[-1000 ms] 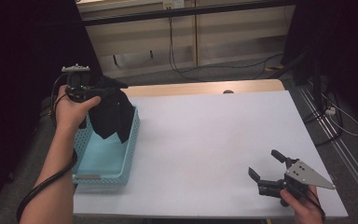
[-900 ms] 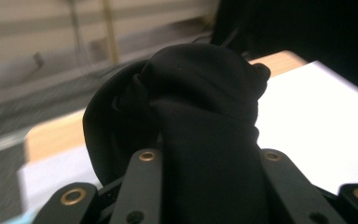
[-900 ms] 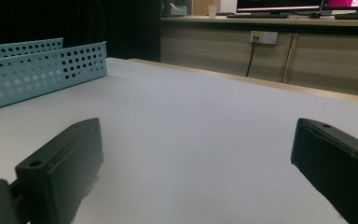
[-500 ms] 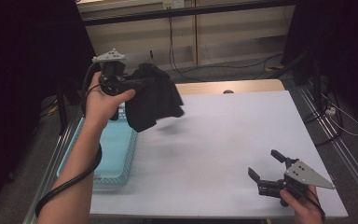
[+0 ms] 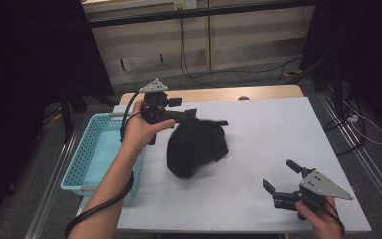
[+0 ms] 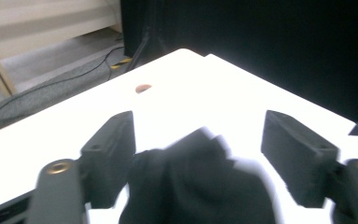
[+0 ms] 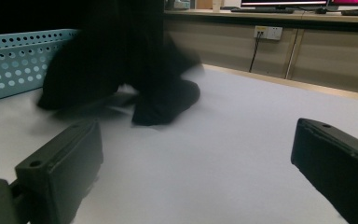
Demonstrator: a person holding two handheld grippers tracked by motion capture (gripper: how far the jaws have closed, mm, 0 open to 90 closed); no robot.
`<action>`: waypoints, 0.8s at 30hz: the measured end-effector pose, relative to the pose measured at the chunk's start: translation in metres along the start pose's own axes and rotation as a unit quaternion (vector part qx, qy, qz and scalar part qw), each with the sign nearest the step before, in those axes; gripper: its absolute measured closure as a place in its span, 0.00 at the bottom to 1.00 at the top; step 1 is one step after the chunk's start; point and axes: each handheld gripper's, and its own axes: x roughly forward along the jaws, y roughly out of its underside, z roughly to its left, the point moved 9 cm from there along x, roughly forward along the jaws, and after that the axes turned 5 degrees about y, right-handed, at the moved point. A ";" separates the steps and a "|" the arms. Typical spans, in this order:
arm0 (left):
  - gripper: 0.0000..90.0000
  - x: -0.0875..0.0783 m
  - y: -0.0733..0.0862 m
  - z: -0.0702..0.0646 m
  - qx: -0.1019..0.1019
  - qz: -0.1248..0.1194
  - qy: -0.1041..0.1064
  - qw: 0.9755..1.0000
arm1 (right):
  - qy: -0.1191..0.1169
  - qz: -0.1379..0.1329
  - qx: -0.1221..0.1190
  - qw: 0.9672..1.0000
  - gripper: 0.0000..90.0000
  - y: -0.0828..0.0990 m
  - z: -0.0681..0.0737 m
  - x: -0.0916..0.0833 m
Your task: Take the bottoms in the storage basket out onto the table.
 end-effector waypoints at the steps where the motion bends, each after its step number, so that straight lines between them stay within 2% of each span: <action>1: 0.23 0.001 0.004 0.002 0.001 0.003 -0.005 1.000 | -0.001 0.001 -0.003 1.000 0.01 0.000 0.000 0.001; 4: 0.19 0.003 0.019 0.007 -0.010 0.015 -0.017 1.000 | 0.001 0.007 -0.006 1.000 0.01 0.002 -0.001 0.003; 11: 0.17 0.001 0.043 0.012 -0.027 0.020 -0.028 0.999 | 0.002 0.022 -0.019 1.000 0.01 0.003 0.000 0.011; 15: 0.16 -0.002 0.055 0.012 -0.015 0.038 -0.044 0.998 | 0.000 0.027 -0.034 0.999 0.01 0.002 0.002 0.017; 16: 0.15 -0.003 0.058 0.012 -0.007 0.048 -0.053 0.997 | 0.000 0.029 -0.034 0.999 0.01 0.001 0.004 0.018; 18: 0.14 -0.003 0.062 0.010 0.005 0.051 -0.058 0.997 | -0.004 0.030 -0.039 0.999 0.01 0.000 0.006 0.020; 21: 0.14 -0.003 0.067 0.007 0.000 0.049 -0.048 0.998 | -0.007 0.033 -0.044 0.998 0.01 0.000 0.009 0.022; 24: 0.13 -0.003 0.073 0.006 -0.004 0.048 -0.047 0.998 | -0.010 0.033 -0.042 0.999 0.01 -0.002 0.011 0.025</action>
